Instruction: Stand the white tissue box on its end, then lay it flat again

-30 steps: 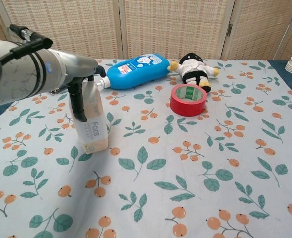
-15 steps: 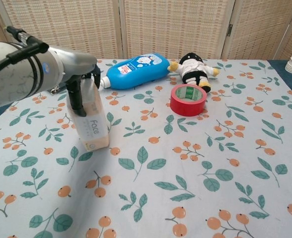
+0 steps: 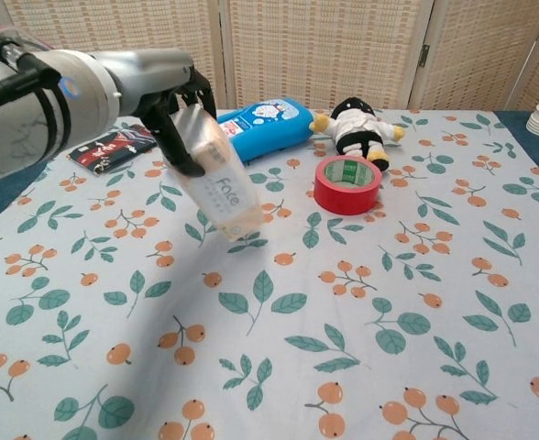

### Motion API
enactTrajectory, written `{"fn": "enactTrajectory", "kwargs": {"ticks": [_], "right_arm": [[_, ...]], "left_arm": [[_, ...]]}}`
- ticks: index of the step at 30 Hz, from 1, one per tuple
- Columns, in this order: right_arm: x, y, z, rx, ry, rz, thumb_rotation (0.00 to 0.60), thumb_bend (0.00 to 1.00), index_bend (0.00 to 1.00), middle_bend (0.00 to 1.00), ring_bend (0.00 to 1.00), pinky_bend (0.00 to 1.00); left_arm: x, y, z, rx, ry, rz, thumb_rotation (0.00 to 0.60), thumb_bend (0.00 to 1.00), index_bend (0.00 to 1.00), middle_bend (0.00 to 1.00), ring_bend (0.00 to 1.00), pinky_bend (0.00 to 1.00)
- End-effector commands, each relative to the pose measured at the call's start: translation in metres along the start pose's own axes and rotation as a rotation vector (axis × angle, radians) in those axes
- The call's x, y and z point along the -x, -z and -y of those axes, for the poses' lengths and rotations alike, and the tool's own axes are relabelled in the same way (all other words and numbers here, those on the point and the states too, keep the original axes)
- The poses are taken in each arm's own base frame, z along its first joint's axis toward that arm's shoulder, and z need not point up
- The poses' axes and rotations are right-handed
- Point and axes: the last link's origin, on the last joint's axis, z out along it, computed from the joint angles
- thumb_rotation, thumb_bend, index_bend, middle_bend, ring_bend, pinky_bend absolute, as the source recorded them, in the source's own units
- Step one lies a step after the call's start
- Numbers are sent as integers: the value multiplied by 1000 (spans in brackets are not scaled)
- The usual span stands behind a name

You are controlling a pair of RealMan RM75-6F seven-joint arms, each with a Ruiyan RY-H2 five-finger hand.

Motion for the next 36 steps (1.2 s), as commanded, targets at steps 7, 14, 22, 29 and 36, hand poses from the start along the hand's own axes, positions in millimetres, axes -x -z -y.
{"fn": "enactTrajectory", "kwargs": {"ticks": [7,14,22,29,36], "right_arm": [[3,-1,1,0,7,9,600,54,202,179,0,0],[4,-1,2,0,9,11,600,54,202,180,0,0],[3,-1,2,0,5,10,600,54,202,180,0,0],[6,-1,4,-7,11,26,600,54,202,180,0,0],[8,-3,4,-3,15,34,600,53,202,180,0,0]], "left_arm": [[12,0,29,138,439,-60,600,285,443,596,280,245],[37,-1,46,177,611,-114,600,271,446,602,282,255],[76,-5,76,153,701,-152,600,269,446,602,282,255],[99,-12,107,87,710,-188,600,264,444,600,282,255],[107,-19,118,63,719,-205,600,263,445,600,282,256]]}}
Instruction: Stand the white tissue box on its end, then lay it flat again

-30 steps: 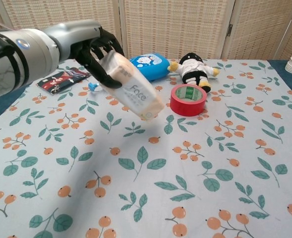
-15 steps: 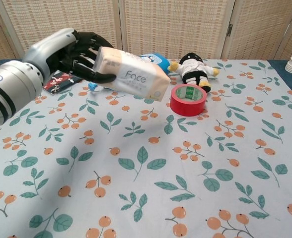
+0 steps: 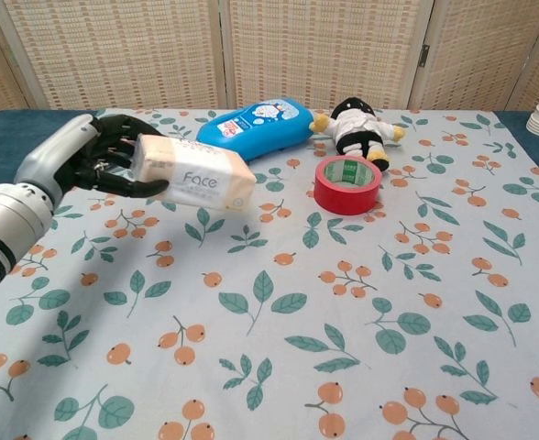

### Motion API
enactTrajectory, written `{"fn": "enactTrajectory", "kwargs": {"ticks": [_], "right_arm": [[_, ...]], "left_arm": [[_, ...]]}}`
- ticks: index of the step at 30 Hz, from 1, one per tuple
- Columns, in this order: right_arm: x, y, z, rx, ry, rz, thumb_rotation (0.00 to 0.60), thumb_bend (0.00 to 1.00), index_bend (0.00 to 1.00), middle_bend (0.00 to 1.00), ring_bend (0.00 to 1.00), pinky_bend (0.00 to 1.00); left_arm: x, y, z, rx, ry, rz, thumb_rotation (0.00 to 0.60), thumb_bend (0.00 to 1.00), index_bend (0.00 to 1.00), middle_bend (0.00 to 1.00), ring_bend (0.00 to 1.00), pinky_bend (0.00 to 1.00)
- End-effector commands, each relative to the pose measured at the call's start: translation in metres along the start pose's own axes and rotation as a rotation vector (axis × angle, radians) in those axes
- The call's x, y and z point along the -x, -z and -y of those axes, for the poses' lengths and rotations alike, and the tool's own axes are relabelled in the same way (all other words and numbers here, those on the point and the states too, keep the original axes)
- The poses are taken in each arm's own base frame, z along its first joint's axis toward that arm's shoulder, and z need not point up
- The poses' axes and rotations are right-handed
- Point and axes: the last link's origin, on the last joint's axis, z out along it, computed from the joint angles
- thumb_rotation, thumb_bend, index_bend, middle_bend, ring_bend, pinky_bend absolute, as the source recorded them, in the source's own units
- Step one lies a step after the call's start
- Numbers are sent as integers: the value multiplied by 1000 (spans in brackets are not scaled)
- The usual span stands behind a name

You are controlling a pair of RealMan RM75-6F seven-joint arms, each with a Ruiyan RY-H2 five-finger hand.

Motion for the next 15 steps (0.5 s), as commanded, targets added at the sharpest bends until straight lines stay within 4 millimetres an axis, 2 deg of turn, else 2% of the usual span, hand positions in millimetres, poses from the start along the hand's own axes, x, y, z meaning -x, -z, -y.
{"fn": "enactTrajectory", "kwargs": {"ticks": [1,15], "right_arm": [[0,0,0,1,-2,2,600,53,202,180,0,0],[6,-2,3,-6,8,26,600,54,202,180,0,0]], "left_arm": [[3,1,4,3,3,2,600,263,444,600,282,256],[12,13,21,70,-22,0,600,261,444,597,282,265]]}}
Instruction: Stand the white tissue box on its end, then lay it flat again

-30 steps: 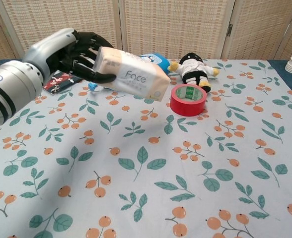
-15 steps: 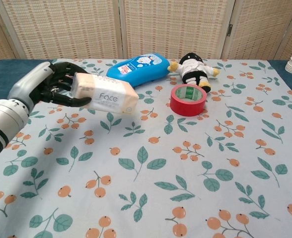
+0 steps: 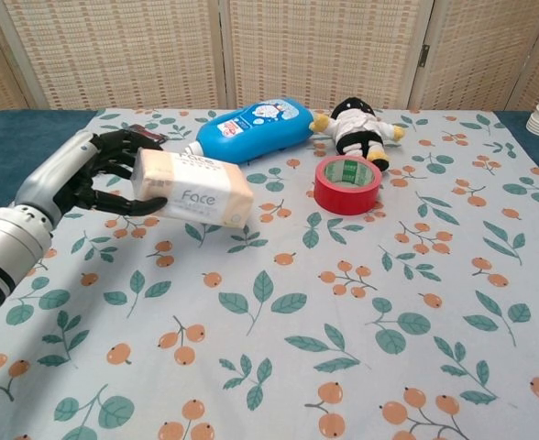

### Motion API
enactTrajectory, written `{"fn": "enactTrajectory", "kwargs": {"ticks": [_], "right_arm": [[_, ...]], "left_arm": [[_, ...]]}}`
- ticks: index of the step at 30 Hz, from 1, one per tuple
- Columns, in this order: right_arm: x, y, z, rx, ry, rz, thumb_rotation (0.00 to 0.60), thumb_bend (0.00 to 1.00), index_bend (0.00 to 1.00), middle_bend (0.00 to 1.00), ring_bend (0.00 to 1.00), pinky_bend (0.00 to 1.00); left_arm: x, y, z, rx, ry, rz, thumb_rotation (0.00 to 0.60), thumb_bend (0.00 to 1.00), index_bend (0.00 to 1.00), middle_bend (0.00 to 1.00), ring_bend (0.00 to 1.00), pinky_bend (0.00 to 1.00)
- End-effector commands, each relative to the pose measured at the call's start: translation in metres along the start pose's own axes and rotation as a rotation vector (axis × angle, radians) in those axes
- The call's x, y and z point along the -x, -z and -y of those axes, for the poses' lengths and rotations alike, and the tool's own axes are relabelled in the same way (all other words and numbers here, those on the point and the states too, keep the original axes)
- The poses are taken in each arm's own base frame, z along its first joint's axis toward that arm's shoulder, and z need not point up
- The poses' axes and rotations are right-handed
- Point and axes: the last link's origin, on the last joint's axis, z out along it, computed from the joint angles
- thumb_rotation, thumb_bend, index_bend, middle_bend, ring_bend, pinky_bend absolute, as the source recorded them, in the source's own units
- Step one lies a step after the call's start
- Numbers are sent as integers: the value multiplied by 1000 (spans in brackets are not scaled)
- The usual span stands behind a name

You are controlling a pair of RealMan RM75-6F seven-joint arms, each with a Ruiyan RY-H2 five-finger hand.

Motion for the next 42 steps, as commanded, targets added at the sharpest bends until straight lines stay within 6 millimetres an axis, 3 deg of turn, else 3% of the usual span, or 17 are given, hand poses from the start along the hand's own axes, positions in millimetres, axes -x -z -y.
{"fn": "enactTrajectory", "kwargs": {"ticks": [1,31,34,39,42], "right_arm": [[2,0,1,-1,2,6,600,54,202,180,0,0],[10,-6,3,3,19,40,600,54,202,179,0,0],[11,-7,3,6,21,43,600,54,202,180,0,0],[11,-7,3,6,23,42,600,54,202,179,0,0],[12,-7,3,6,23,44,600,53,202,179,0,0]], "left_arm": [[3,4,3,4,9,0,600,261,445,597,281,265],[2,13,30,-49,44,-14,600,261,433,581,281,268],[3,15,34,-62,38,-5,600,251,352,526,262,267],[4,17,39,-75,33,21,600,200,98,415,185,246],[5,17,39,-81,33,54,600,157,0,272,80,194]]}}
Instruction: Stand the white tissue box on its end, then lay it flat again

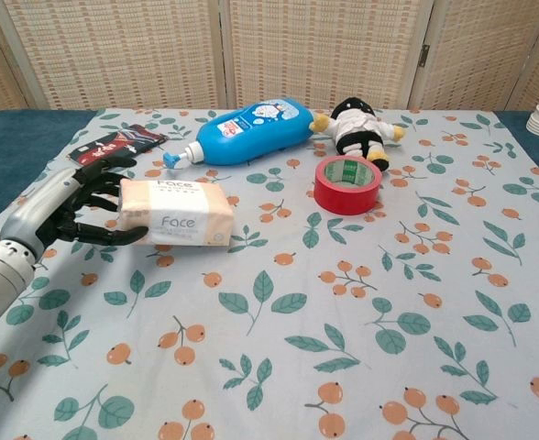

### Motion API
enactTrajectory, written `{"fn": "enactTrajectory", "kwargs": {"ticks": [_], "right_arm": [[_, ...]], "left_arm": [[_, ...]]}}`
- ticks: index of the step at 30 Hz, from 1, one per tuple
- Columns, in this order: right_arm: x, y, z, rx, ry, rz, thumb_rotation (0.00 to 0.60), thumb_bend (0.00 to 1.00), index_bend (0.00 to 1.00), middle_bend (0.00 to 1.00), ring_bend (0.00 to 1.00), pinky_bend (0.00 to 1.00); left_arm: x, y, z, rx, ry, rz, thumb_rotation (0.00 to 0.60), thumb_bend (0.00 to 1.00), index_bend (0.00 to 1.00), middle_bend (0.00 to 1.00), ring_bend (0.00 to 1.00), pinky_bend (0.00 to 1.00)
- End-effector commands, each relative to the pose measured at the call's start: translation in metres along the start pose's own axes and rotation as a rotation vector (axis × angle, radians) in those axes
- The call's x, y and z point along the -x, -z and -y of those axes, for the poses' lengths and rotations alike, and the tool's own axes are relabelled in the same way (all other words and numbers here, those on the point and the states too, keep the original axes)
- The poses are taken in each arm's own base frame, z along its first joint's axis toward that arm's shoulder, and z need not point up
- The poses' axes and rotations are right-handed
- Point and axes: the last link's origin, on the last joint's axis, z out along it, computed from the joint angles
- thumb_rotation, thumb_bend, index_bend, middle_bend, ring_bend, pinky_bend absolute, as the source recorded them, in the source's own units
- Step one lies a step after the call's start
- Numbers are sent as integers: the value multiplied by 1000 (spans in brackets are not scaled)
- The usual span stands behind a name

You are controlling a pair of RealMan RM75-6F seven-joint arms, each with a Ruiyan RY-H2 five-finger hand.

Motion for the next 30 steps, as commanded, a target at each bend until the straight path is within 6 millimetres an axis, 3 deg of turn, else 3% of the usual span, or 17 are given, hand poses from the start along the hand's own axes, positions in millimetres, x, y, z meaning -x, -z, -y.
{"fn": "enactTrajectory", "kwargs": {"ticks": [1,5,17,27,30], "right_arm": [[0,0,0,-1,0,1,600,53,202,179,0,0],[0,0,1,-3,-3,3,600,54,202,179,0,0],[-2,2,2,-15,-11,-7,600,54,202,179,0,0],[-7,6,3,-29,-26,-21,600,54,202,179,0,0],[-10,8,4,-37,-34,-29,600,54,202,179,0,0]], "left_arm": [[0,0,-1,1,0,35,600,148,0,219,44,174],[-1,0,0,2,-2,79,600,128,0,12,0,113],[-16,1,-6,1,-16,115,600,114,0,0,0,66],[-78,0,-43,66,-91,69,600,110,0,0,0,66],[-107,-7,-55,80,-103,15,600,131,0,0,0,67]]}}
